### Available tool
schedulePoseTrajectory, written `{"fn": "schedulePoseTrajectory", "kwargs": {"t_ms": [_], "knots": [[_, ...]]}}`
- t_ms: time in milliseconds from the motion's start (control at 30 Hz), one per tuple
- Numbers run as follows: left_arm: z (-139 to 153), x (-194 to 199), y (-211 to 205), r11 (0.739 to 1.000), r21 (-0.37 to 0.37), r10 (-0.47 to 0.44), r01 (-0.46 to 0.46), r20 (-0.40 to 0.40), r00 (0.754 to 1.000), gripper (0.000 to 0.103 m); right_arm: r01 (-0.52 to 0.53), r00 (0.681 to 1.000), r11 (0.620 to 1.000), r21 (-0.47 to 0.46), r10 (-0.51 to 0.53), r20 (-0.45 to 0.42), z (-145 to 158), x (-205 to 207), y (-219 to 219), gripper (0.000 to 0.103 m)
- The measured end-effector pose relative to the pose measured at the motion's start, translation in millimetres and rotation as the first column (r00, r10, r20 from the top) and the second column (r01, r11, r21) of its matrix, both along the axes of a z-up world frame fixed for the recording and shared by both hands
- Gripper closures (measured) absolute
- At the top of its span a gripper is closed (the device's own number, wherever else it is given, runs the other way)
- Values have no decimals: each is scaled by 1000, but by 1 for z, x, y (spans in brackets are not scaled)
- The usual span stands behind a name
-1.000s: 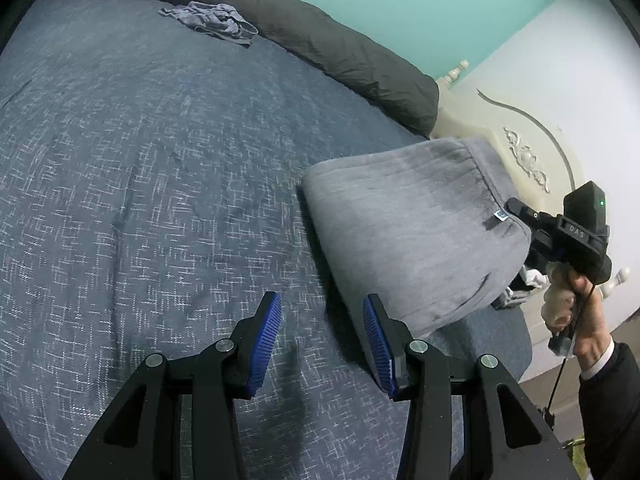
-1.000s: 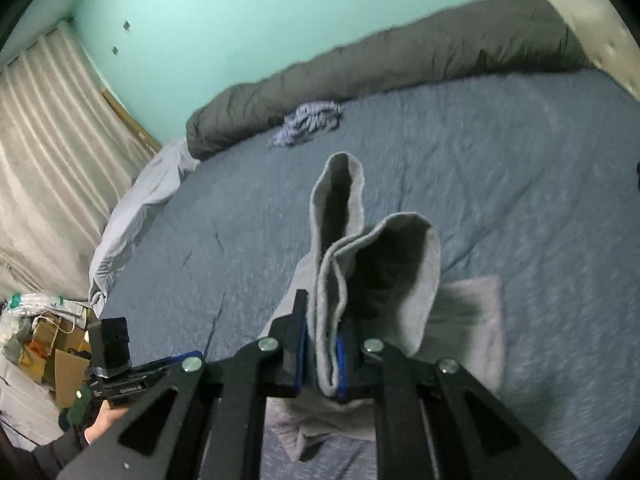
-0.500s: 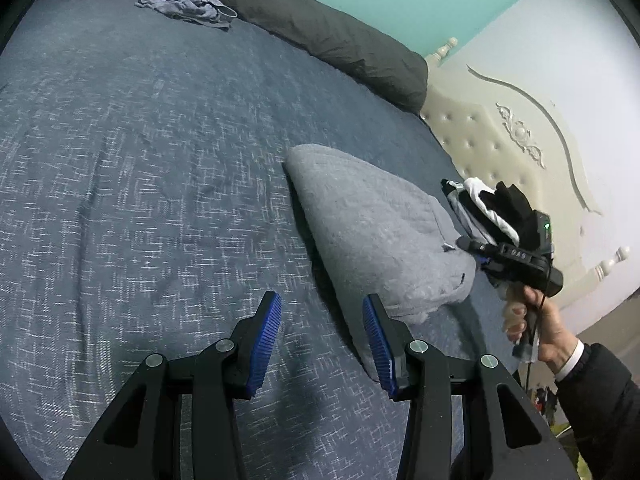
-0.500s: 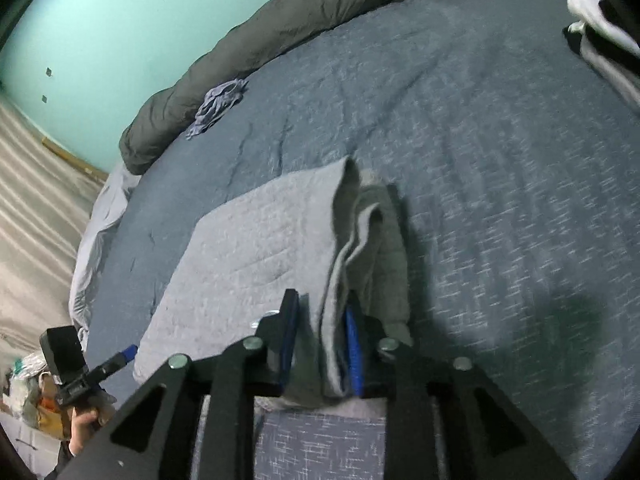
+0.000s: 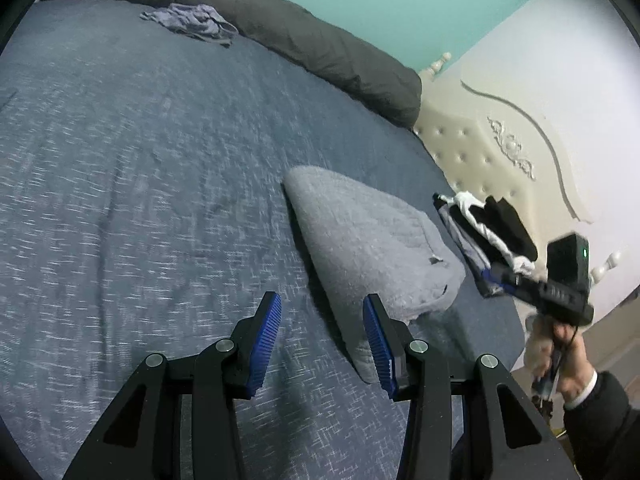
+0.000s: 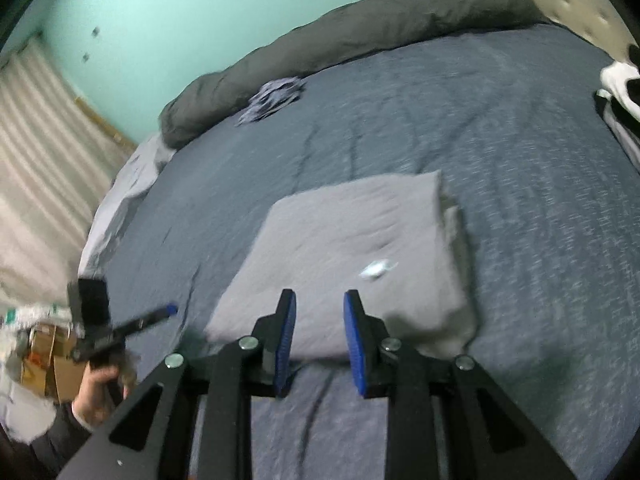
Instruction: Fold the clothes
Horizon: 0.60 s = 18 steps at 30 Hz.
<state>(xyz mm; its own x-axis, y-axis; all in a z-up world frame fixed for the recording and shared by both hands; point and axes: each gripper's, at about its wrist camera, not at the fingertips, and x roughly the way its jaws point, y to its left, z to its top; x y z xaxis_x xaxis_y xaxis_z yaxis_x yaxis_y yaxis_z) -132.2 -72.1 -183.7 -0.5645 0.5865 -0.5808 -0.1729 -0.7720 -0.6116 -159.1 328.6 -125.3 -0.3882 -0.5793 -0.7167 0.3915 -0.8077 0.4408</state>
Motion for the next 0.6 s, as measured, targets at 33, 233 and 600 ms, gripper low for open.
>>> {"fn": "schedulePoseTrajectory", "kwargs": {"t_ms": [33, 233, 600], "knots": [[3, 3, -5, 1000, 6, 8, -8, -5, 1000, 56, -16, 1000, 1000, 7, 16, 1, -2, 6, -6, 79], [12, 20, -36, 998, 22, 64, -63, -32, 997, 57, -122, 991, 989, 78, 117, 70, -31, 27, -66, 67], [1, 42, -76, 991, 54, 120, -119, -13, 993, 57, -131, 990, 958, 256, 113, 84, -84, 22, -153, 59]]}}
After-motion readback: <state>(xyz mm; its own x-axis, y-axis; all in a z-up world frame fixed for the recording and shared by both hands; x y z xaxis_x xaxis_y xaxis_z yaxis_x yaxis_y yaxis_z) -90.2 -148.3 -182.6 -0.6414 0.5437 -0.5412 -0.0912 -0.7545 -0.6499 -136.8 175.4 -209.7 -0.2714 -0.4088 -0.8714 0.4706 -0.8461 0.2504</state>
